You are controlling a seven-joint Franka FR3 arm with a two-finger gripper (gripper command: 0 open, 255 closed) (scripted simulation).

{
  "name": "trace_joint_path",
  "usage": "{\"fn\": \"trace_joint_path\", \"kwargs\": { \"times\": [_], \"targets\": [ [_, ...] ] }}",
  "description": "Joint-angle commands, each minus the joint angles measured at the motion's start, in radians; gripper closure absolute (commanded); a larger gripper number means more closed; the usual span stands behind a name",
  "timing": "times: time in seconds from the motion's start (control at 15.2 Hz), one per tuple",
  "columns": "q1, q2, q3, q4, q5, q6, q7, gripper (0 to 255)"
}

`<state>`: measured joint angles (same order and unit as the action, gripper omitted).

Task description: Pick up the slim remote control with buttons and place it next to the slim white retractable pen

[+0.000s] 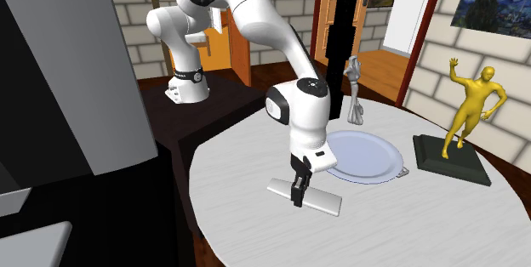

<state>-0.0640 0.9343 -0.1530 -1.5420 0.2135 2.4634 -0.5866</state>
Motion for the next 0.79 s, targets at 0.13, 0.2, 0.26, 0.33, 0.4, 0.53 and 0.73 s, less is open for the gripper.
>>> {"fn": "trace_joint_path", "kwargs": {
  "times": [0.13, 0.2, 0.26, 0.33, 0.4, 0.53, 0.73],
  "targets": [
    [0.001, -0.011, -0.002, -0.006, -0.001, -0.006, 0.0, 255],
    [0.003, -0.023, -0.003, -0.012, -0.002, -0.011, 0.001, 255],
    [0.004, -0.034, -0.005, -0.017, -0.004, -0.017, 0.002, 255],
    [0.005, -0.045, -0.007, -0.022, -0.005, -0.024, 0.002, 255],
    [0.006, -0.056, -0.008, -0.026, -0.006, -0.03, 0.003, 255],
    [0.009, -0.078, -0.012, -0.035, -0.009, -0.043, 0.005, 255],
    [0.013, -0.11, -0.017, -0.047, -0.013, -0.064, 0.007, 255]
  ]
}}
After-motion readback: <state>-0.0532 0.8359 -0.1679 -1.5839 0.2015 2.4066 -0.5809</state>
